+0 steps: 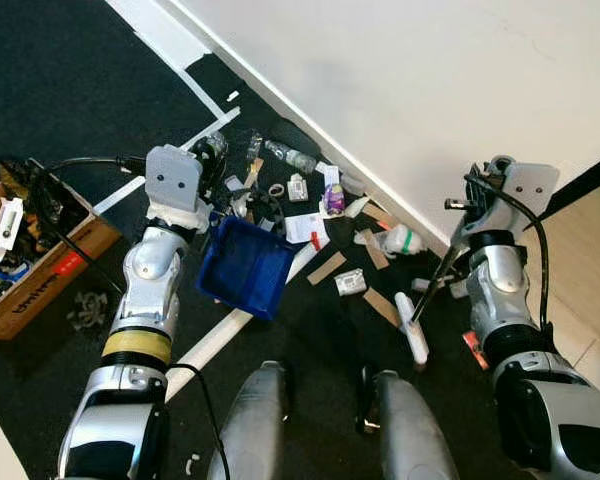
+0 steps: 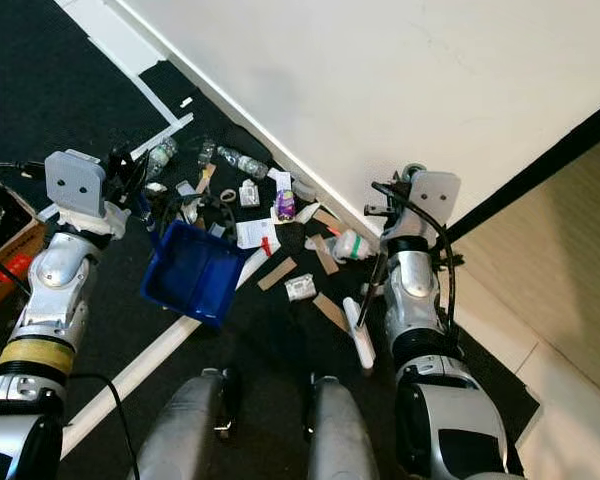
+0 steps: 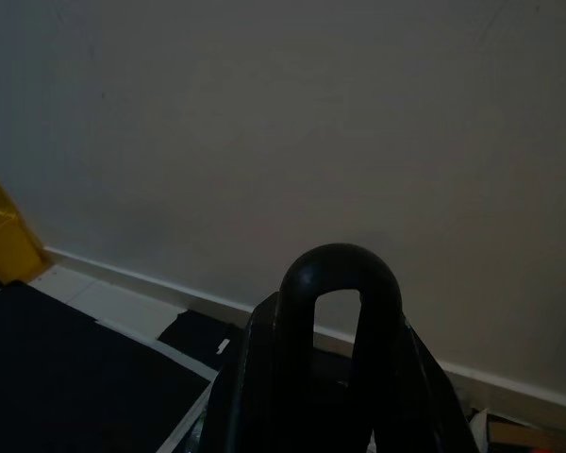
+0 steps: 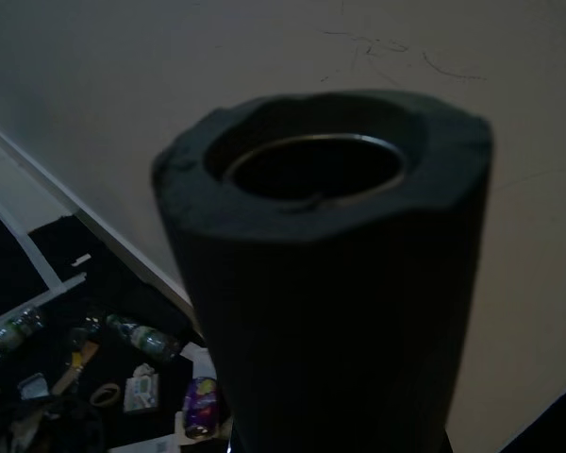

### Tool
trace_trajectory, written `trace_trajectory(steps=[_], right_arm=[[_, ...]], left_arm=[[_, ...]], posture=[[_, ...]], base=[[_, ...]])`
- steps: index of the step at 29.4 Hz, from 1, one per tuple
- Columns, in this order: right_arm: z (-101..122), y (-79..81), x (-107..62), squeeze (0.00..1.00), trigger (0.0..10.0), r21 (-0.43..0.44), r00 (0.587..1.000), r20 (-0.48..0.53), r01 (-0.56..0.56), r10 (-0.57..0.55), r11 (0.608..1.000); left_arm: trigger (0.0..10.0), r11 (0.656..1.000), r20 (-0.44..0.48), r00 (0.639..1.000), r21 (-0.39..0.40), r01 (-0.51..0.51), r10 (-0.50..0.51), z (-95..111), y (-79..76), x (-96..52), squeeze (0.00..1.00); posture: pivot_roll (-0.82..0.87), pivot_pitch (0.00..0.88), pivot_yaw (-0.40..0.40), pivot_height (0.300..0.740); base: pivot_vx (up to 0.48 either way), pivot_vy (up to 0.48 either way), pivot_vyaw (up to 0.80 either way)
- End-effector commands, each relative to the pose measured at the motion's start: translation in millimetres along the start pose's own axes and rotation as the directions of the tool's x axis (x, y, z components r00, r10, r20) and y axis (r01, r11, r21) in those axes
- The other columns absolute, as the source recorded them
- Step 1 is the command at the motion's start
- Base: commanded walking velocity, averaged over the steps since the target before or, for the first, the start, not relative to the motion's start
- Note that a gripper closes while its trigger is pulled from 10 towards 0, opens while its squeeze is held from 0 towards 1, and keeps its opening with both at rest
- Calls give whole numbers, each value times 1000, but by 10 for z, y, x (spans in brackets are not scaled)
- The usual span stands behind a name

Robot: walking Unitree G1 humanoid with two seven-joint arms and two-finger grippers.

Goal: Sweep floor

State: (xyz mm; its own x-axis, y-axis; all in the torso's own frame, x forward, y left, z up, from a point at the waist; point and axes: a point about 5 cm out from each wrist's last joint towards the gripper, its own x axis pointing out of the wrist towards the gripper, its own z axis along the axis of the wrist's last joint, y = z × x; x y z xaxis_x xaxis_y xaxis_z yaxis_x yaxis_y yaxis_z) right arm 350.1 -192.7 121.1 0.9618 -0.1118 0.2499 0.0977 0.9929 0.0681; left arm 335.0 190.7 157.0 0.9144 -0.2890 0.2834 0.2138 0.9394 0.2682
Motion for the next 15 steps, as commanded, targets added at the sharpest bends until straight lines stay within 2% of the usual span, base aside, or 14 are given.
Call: trace_trajectory(steps=[1, 11, 15], right_arm=[[20, 21, -9, 0, 10000, 80, 999, 30, 33, -36, 996], [141, 198, 67, 0, 10000, 287, 994, 101, 6, -37, 958], [187, 263, 95, 0, 10000, 334, 992, 126, -29, -14, 942]], left_arm=[[10000, 997, -44, 999, -70, 14, -17, -115, -127, -53, 0], [10000, 991, -33, 999, -126, 39, -43, -103, -290, -12, 0], [10000, 990, -36, 998, -134, 40, -45, -108, -311, -12, 0]], posture=[[163, 341, -3, 740], [159, 332, 0, 740], [158, 326, -4, 740]], base=[[0, 0, 0], [0, 0, 0], [0, 0, 0]])
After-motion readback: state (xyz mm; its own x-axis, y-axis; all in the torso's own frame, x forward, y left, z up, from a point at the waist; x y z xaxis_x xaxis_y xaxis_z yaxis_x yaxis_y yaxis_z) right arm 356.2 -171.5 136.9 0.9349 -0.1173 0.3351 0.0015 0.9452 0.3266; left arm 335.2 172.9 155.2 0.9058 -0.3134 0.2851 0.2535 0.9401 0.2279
